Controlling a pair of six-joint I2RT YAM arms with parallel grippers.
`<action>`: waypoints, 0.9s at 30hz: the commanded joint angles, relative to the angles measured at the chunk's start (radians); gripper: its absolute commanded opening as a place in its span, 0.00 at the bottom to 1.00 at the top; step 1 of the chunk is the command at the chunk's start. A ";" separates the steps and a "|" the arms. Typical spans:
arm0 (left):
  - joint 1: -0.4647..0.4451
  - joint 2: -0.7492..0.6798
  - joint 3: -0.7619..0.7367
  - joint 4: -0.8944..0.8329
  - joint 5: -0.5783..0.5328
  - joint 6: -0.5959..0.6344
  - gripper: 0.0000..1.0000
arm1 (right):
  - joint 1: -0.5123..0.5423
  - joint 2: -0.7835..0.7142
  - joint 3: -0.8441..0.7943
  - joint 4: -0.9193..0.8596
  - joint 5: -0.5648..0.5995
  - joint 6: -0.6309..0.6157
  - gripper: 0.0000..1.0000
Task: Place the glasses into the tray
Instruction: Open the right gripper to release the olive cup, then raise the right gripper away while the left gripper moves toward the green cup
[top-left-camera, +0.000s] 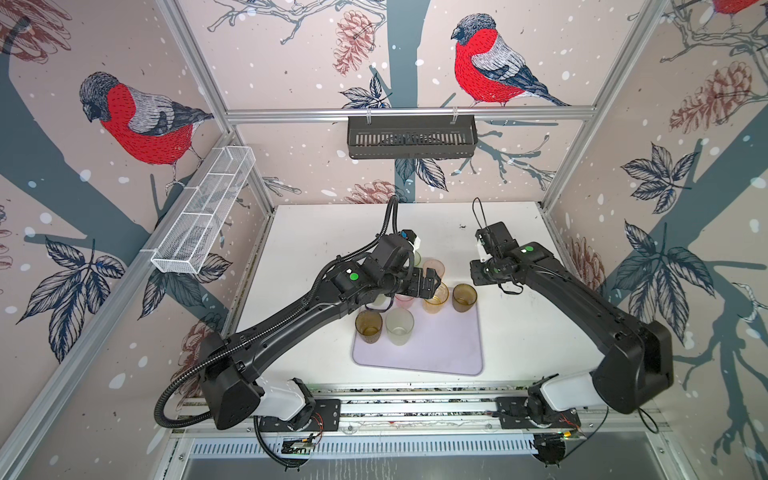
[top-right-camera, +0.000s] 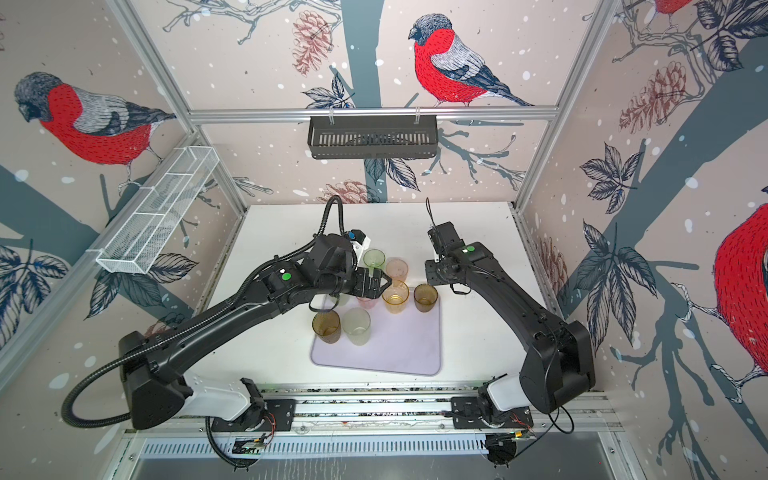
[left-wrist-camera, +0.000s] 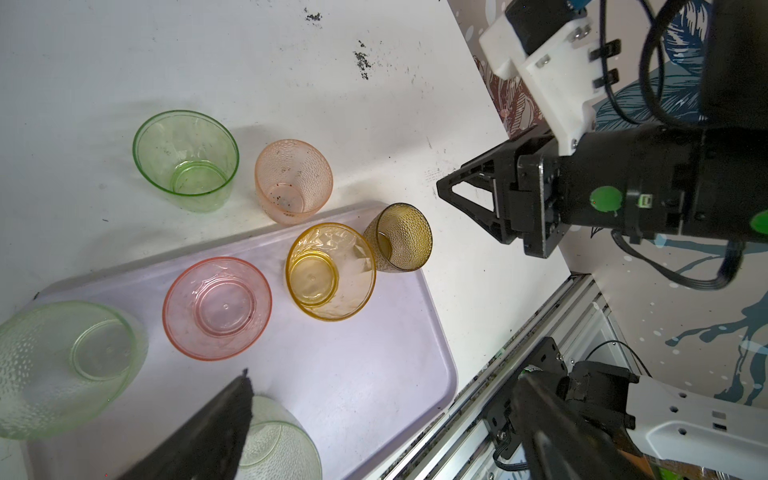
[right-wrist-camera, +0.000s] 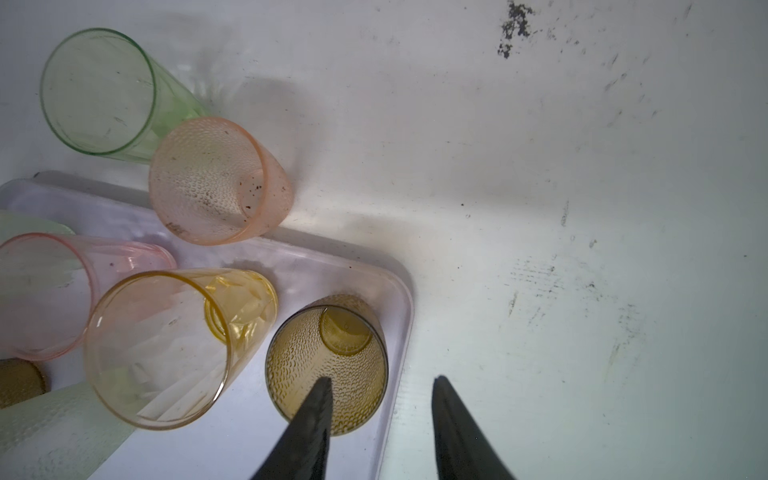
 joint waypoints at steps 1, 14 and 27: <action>0.002 0.006 0.015 0.003 0.002 -0.017 0.98 | 0.001 -0.025 0.001 0.040 -0.012 -0.020 0.45; 0.034 0.048 0.078 -0.004 0.038 -0.027 0.97 | 0.016 -0.199 -0.041 0.187 -0.083 -0.077 0.58; 0.122 0.065 0.111 -0.012 0.086 -0.049 0.97 | 0.018 -0.250 -0.042 0.225 -0.130 -0.121 0.75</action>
